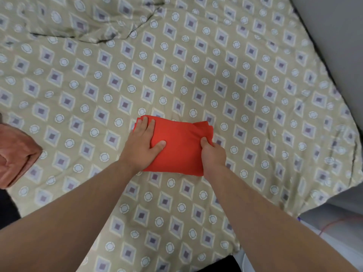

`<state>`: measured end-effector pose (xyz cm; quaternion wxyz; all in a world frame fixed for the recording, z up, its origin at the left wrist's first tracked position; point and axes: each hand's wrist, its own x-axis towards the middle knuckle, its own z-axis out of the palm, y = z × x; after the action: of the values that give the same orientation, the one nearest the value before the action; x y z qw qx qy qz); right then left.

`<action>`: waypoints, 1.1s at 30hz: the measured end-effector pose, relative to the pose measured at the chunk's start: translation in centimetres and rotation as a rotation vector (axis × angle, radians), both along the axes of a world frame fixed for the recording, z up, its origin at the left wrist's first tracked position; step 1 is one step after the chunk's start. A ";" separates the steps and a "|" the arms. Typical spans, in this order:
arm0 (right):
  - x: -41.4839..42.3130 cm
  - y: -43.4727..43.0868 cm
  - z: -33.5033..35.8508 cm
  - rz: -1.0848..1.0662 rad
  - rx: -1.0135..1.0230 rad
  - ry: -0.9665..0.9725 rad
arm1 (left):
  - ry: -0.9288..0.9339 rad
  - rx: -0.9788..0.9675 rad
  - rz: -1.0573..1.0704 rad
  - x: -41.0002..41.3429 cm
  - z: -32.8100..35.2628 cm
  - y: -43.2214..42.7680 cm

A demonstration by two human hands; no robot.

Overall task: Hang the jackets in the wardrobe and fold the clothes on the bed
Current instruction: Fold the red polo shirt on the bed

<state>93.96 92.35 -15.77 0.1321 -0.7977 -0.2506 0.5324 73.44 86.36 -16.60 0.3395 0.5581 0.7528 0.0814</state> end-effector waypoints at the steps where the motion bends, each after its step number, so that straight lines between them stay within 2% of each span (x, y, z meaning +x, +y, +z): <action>1: -0.2 0.0 -0.1 -0.001 0.014 -0.015 | -0.024 0.011 0.072 -0.1 -0.1 0.5; 4: -1.3 -0.4 0.3 -0.028 0.057 -0.088 | -0.045 0.107 0.509 -0.1 0.4 0.7; 7: -1.6 -1.3 1.1 0.002 0.069 -0.060 | -0.105 -0.065 0.796 0.8 1.2 0.0; 9: -1.0 -1.6 2.0 0.048 -0.003 0.048 | -0.300 -0.207 0.902 0.7 2.0 -0.7; 11: 0.0 -1.6 3.6 0.047 -0.095 0.180 | -0.610 -0.343 0.993 -0.1 3.7 -1.1; 13: 1.0 -1.4 6.1 0.012 -0.157 0.282 | -0.850 -0.452 0.963 -1.0 6.3 -1.3; 16: 2.6 -0.7 10.6 -0.009 -0.123 0.466 | -1.008 -0.393 0.913 -1.1 11.1 -0.9; 18: 3.5 0.1 14.4 0.034 -0.040 0.505 | -1.016 -0.284 0.874 -0.5 14.6 -0.6; 21: 4.5 1.7 20.3 0.091 0.089 0.462 | -1.022 -0.153 0.814 0.7 20.2 0.0; 26: 5.8 3.6 30.3 0.154 0.280 0.426 | -0.982 0.075 0.849 3.4 29.3 0.8; 33: 8.6 2.8 41.4 0.154 0.447 0.480 | -1.062 0.240 0.776 5.4 40.6 0.1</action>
<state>102.55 95.10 25.60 0.3184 -0.5795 -0.3823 0.6454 78.83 86.50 24.00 0.5455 0.1649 0.6154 0.5445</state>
